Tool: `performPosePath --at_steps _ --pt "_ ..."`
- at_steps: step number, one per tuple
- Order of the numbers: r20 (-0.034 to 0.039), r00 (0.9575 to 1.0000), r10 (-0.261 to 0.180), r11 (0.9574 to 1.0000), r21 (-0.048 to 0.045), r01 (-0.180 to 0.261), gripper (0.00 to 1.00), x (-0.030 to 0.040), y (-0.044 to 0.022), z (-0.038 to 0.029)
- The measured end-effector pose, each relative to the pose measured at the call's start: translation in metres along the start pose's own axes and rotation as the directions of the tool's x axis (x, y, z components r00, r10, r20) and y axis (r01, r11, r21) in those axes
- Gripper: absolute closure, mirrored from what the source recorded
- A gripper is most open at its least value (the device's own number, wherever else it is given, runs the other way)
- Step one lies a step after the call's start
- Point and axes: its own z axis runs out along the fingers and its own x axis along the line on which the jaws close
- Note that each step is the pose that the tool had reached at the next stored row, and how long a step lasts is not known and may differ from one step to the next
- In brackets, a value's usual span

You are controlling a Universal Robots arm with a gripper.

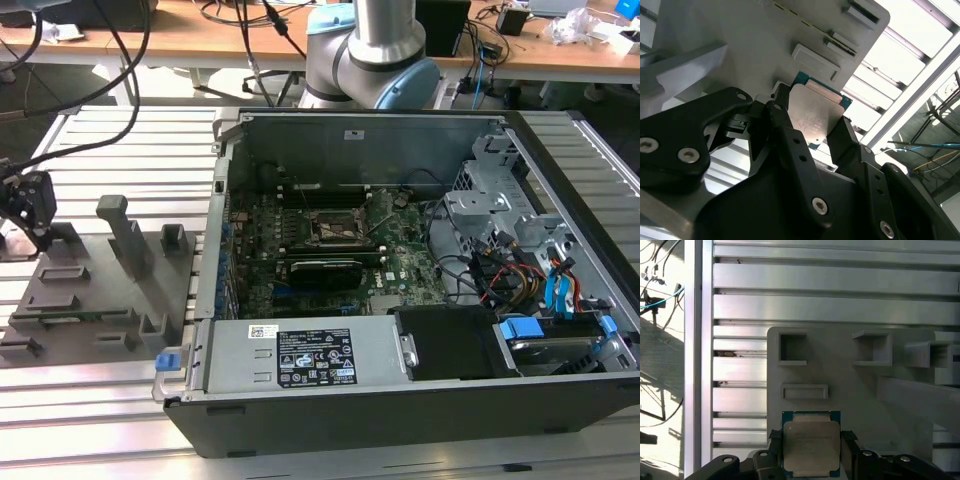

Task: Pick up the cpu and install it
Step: 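Pick up the cpu and move it towards the insertion slot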

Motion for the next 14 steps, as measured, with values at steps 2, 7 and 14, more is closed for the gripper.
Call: performPosePath --at_steps 2,7,14 --pt "-0.0001 1.0000 0.000 1.0000 0.0000 0.000 0.45 0.0000 0.0000 -0.0022" --pt "0.0000 1.0000 0.000 1.0000 0.0000 0.000 0.45 -0.0002 -0.0002 -0.0077" --pt "0.0000 1.0000 0.000 1.0000 0.0000 0.000 0.45 -0.0004 -0.0004 -0.0150"
